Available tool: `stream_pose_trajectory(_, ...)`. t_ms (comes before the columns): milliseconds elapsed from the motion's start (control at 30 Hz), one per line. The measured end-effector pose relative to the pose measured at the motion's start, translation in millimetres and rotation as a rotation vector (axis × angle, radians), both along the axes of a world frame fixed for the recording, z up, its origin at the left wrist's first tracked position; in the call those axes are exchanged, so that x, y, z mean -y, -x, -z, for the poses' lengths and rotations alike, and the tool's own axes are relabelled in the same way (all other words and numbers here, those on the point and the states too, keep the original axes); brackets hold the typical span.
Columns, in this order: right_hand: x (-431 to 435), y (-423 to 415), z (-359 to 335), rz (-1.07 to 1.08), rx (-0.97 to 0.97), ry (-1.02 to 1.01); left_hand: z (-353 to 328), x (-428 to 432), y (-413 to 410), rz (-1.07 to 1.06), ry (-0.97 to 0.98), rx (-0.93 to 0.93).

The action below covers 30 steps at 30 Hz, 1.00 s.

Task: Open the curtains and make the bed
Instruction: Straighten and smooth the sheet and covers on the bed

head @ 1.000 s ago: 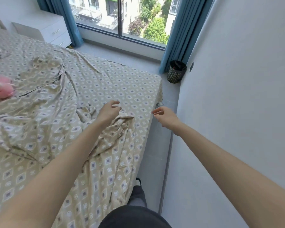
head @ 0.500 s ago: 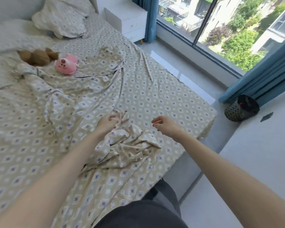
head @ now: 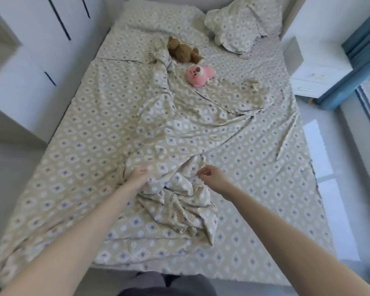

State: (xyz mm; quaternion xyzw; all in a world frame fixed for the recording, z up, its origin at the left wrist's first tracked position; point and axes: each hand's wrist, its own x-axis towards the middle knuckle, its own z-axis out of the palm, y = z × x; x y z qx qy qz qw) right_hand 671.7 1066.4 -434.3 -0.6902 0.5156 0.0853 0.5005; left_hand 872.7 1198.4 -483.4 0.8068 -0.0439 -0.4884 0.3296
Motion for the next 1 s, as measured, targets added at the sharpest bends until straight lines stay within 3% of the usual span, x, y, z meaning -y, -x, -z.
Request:
stream_pose_trajectory(133, 4.4, -39.8, 15.6, -0.147, -0.015, -0.009, 24.4, -16.6, -17.6, -0.231, -0.003, -0.113)
stream_pose_trajectory(367, 12.9, -87.7, 65.7, -0.171, -0.043, -0.038, 82.4, -22.9, -50.0, -0.554, -0.023, -0.299)
stream_pose_trajectory(700, 29.2, -129.2, 123.5, -0.143, -0.061, 0.018, 149.4, 10.5, -89.0, -0.784, 0.001, -0.543)
stream_pose_trajectory(867, 31.1, -129.2, 129.5, -0.117, -0.056, 0.01, 154.7, 20.4, -92.1, -0.75, 0.024, -0.455)
stream_pose_trajectory(1000, 31.9, -121.9, 112.2, -0.09, -0.019, 0.028, 142.5, 21.6, -90.5, -0.458, 0.021, -0.165)
